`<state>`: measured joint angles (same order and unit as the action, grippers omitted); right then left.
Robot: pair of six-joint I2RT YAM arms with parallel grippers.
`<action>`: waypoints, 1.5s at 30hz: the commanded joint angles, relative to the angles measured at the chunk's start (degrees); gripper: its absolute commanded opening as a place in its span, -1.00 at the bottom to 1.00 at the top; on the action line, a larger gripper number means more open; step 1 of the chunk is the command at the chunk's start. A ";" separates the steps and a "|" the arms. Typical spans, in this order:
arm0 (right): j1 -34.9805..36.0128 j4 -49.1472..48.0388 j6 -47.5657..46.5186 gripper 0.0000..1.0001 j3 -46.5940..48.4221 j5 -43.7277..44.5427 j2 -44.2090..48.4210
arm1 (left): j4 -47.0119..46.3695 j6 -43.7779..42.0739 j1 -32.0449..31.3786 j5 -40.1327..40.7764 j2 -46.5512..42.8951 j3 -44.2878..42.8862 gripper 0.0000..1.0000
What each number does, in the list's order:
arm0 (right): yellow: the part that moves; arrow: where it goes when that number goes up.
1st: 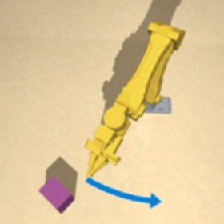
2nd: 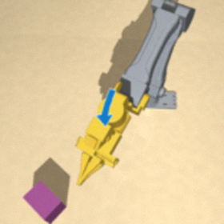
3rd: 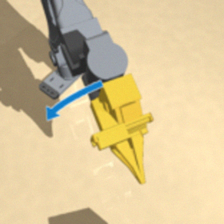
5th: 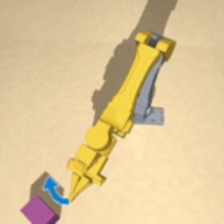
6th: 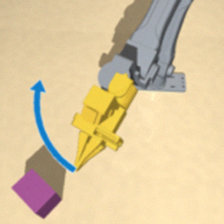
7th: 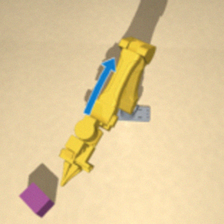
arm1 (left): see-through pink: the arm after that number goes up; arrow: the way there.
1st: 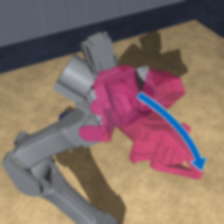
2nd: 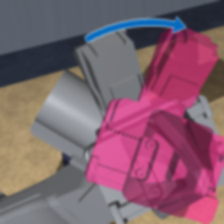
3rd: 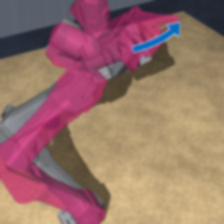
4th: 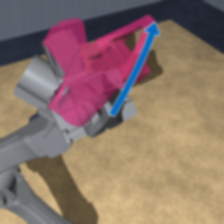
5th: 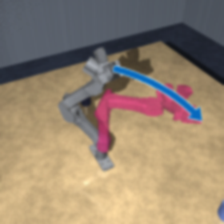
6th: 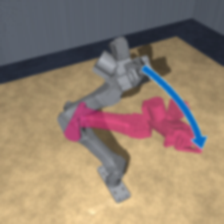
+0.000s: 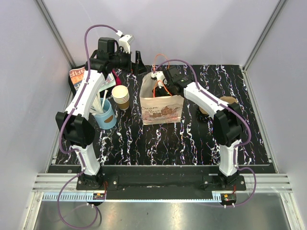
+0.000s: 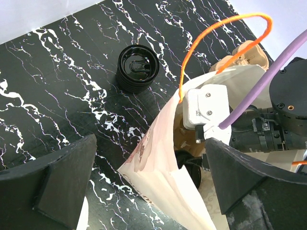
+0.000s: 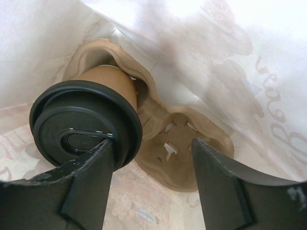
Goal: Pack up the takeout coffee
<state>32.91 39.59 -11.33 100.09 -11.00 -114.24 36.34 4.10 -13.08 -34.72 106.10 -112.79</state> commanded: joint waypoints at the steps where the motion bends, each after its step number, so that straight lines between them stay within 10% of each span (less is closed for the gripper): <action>1: 1.02 3.03 -0.88 0.47 1.95 0.90 1.12 | -2.41 0.12 0.25 -0.17 -3.27 -0.15 0.98; 8: 0.93 3.91 -1.32 0.84 2.65 0.90 1.91 | -2.67 0.21 0.25 -0.26 -3.27 -0.06 0.98; 45: 0.93 12.96 -5.28 0.87 9.68 3.09 8.94 | -1.19 -1.90 0.16 0.79 -4.41 -0.06 0.98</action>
<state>33.28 51.03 -15.38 107.20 -9.45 -109.10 36.38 4.12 -13.08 -34.65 105.47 -112.77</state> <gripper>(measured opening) 0.939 0.987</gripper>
